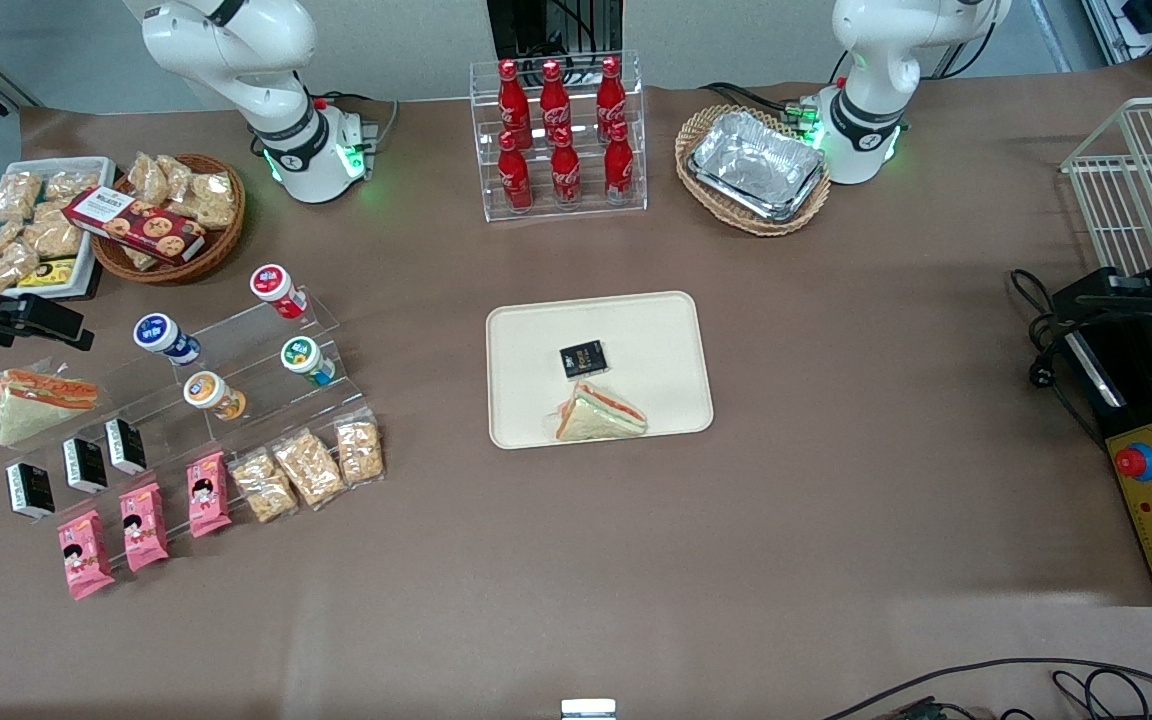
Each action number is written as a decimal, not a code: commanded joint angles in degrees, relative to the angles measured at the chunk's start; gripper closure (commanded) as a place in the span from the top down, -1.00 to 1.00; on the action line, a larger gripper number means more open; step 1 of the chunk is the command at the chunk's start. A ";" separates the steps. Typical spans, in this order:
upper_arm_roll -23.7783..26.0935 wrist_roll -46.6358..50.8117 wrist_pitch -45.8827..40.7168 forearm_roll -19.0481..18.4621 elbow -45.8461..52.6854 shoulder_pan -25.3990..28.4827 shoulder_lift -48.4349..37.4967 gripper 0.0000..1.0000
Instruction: Place green gum on tray
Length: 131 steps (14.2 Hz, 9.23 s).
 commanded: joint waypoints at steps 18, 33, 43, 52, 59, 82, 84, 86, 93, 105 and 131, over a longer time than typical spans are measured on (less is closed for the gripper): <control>5.59 9.41 -0.46 3.09 -0.34 0.17 -3.04 1.00; 15.63 14.22 13.32 2.83 -26.44 -0.01 -17.03 1.00; 15.54 10.53 36.61 2.65 -39.54 -0.18 -5.78 1.00; 15.54 10.71 44.62 2.74 -44.37 0.08 -1.90 1.00; 15.63 10.88 45.41 2.74 -45.52 1.05 -1.90 0.90; 14.31 5.00 20.31 2.12 -24.72 -1.32 -5.42 -0.04; 14.31 4.91 15.38 2.12 -19.35 -1.50 -5.33 -0.04; 14.40 5.61 10.90 2.21 -14.78 -1.07 -5.07 -0.06; 22.56 23.94 5.43 3.09 -9.48 4.02 -4.89 -0.13; 24.42 42.96 43.01 3.45 -33.73 21.34 3.17 -0.10; 21.97 54.31 47.05 -10.97 -28.66 26.19 13.32 1.00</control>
